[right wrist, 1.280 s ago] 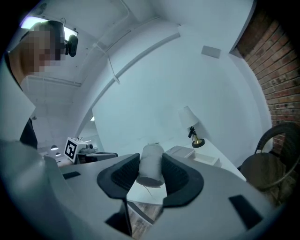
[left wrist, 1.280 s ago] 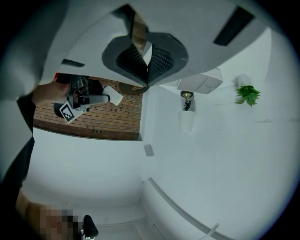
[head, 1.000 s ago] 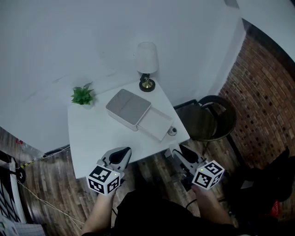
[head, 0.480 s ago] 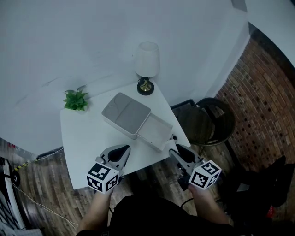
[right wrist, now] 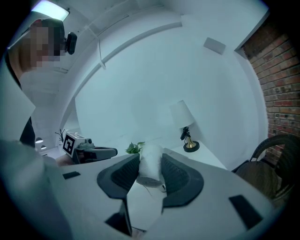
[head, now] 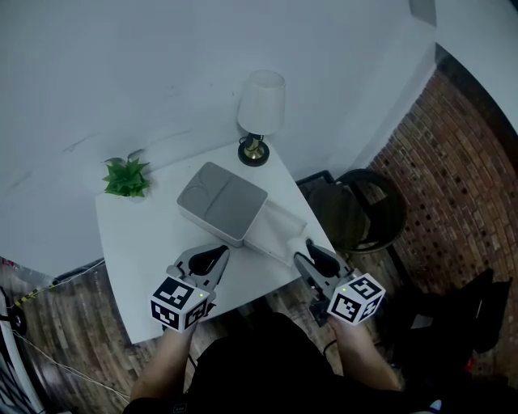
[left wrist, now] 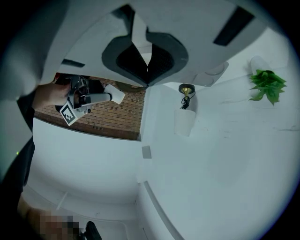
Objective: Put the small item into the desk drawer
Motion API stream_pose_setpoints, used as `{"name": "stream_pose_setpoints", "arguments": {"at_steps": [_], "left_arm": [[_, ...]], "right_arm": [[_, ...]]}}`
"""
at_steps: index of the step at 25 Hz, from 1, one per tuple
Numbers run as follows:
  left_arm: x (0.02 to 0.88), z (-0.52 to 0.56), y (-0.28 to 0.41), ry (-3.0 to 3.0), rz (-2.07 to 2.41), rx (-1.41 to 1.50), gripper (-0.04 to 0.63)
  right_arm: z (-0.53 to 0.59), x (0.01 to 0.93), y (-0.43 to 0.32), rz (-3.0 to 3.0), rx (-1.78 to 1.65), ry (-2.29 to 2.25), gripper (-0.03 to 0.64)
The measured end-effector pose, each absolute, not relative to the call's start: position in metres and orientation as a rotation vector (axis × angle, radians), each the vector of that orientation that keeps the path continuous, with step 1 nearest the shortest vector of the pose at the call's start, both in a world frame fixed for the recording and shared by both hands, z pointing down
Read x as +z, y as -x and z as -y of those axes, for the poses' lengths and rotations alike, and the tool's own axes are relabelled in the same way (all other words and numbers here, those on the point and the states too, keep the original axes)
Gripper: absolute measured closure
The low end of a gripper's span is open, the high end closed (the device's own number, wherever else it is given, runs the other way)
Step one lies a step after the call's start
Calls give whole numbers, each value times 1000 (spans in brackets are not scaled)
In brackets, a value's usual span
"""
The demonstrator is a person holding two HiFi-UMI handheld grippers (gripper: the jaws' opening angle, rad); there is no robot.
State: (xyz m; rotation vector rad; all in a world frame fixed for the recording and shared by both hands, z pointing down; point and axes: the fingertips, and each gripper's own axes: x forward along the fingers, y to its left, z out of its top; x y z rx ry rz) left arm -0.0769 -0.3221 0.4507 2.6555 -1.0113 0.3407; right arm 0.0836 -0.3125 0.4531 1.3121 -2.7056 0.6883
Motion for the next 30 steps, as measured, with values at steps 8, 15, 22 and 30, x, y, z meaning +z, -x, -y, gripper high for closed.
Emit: {"name": "stream_pose_setpoints", "arguments": {"at_steps": [8, 15, 22, 30], "left_arm": [[466, 333, 93, -2616, 1027, 312, 586], [490, 359, 91, -2563, 1034, 303, 586], [515, 390, 74, -2517, 1016, 331, 586], [549, 413, 50, -2456, 964, 382, 586]], "right_arm": [[334, 480, -71, 2633, 691, -1275, 466], [364, 509, -65, 2558, 676, -1191, 466], [398, 542, -70, 2496, 670, -1119, 466], [424, 587, -78, 2422, 658, -1044, 466]]}}
